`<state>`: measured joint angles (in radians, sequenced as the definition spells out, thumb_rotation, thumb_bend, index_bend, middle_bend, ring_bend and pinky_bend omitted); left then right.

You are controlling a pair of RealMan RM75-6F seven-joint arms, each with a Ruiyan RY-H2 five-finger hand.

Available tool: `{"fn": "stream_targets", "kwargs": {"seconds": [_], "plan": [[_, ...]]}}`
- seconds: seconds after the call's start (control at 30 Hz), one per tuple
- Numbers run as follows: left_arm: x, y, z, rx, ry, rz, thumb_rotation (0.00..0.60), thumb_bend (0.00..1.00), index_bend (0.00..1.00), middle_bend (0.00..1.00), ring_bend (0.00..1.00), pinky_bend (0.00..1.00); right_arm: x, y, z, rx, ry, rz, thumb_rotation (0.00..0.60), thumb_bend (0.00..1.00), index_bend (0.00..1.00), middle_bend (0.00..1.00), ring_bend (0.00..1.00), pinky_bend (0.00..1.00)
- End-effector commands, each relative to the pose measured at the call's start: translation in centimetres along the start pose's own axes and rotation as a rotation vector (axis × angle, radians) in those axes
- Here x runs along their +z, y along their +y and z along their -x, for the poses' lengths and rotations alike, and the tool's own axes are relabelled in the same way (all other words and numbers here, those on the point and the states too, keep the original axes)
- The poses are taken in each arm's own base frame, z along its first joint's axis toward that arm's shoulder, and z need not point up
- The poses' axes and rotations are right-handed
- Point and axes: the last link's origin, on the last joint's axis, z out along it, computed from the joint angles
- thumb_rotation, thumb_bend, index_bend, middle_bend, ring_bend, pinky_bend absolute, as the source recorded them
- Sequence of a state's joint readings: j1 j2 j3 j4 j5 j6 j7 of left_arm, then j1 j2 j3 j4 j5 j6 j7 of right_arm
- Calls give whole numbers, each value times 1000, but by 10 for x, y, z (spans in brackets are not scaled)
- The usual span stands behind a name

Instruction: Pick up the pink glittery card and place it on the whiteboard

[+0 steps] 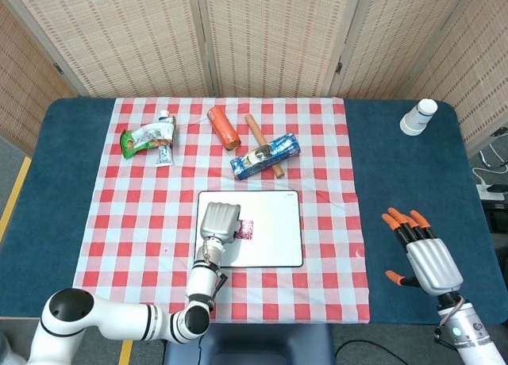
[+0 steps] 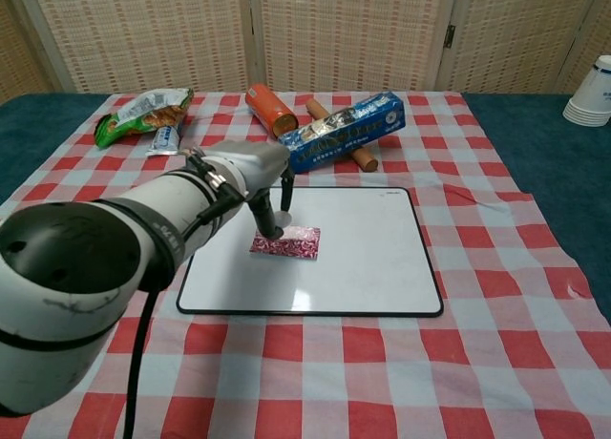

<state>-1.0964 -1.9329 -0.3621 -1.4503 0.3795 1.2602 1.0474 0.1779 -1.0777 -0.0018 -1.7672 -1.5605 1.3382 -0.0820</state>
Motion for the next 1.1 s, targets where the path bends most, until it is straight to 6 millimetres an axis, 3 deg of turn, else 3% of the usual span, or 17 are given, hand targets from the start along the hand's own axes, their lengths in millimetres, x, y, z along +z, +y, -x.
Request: {"fn": "stream_targets", "kwargs": {"seconds": [0.03,0.6,0.87,1.1], "plan": [[3,5,4,1,-10,0,600,319,505,1000,1000,1000,0,1,0,2,1,1,600,53,0,6,0,0],[7,17,7,-20,-31,12,600,318,494,1000,1000,1000,1,3,-2,12,-7,4,600,52,0,7,0,1],[12,9,5,-48,-24,8,600,231,423,1000,1000,1000,1,3,-1,10,-11,4,600,53,0,7,0,0],[12,1,2,-40,-18,0,600,221,413,1000,1000,1000,2,3,0,8,-13,6,600,52,0,7,0,0]]}}
